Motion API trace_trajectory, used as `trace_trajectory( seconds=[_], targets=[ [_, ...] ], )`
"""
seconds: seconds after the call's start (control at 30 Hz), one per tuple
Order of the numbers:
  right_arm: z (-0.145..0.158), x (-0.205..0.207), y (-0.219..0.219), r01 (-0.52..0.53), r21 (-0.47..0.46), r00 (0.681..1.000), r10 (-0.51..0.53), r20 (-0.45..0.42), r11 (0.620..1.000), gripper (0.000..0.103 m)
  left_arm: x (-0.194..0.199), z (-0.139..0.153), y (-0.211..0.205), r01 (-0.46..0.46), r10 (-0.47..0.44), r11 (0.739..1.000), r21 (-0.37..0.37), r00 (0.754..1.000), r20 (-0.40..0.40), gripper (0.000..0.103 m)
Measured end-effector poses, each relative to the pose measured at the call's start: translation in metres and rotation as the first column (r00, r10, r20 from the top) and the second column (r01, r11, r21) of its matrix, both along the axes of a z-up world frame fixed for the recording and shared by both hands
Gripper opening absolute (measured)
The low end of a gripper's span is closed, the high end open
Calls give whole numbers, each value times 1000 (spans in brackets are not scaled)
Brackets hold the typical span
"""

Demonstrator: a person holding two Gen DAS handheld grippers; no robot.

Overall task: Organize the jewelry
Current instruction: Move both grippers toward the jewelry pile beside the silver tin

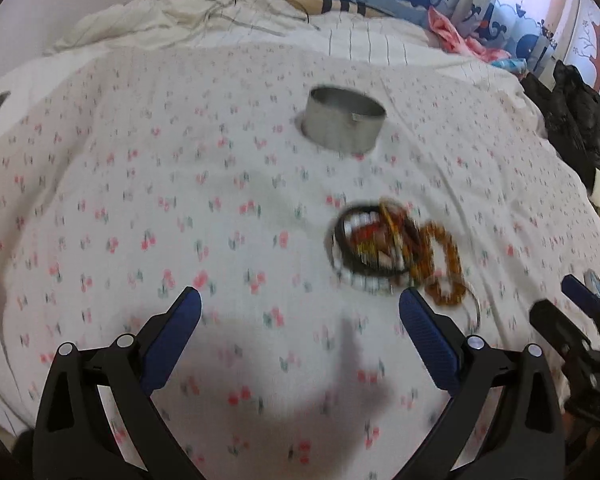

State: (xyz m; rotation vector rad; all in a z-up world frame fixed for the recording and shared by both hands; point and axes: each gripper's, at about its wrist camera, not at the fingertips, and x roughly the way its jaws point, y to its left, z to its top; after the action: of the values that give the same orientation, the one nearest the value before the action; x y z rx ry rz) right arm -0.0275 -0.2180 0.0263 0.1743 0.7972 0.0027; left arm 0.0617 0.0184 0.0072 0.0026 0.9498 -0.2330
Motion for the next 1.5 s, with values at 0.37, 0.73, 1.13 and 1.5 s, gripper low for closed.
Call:
trace_trajectory(
  seconds=[0.37, 0.73, 1.13, 1.5],
  targets=[
    [-12, 39, -4, -67, 28, 997, 68, -39, 997, 96, 36, -10, -12, -4, -1, 995, 97, 999, 49, 96],
    [-17, 55, 15, -69, -39, 997, 68, -21, 997, 96, 34, -10, -11, 26, -30, 996, 85, 999, 39, 96],
    [-21, 52, 21, -76, -59, 997, 76, -15, 995, 96, 35, -11, -12, 32, -35, 996, 84, 999, 33, 96],
    [-22, 52, 23, -87, -53, 996, 86, -23, 995, 96, 34, -11, -15, 38, -42, 994, 99, 998, 39, 96]
  ],
)
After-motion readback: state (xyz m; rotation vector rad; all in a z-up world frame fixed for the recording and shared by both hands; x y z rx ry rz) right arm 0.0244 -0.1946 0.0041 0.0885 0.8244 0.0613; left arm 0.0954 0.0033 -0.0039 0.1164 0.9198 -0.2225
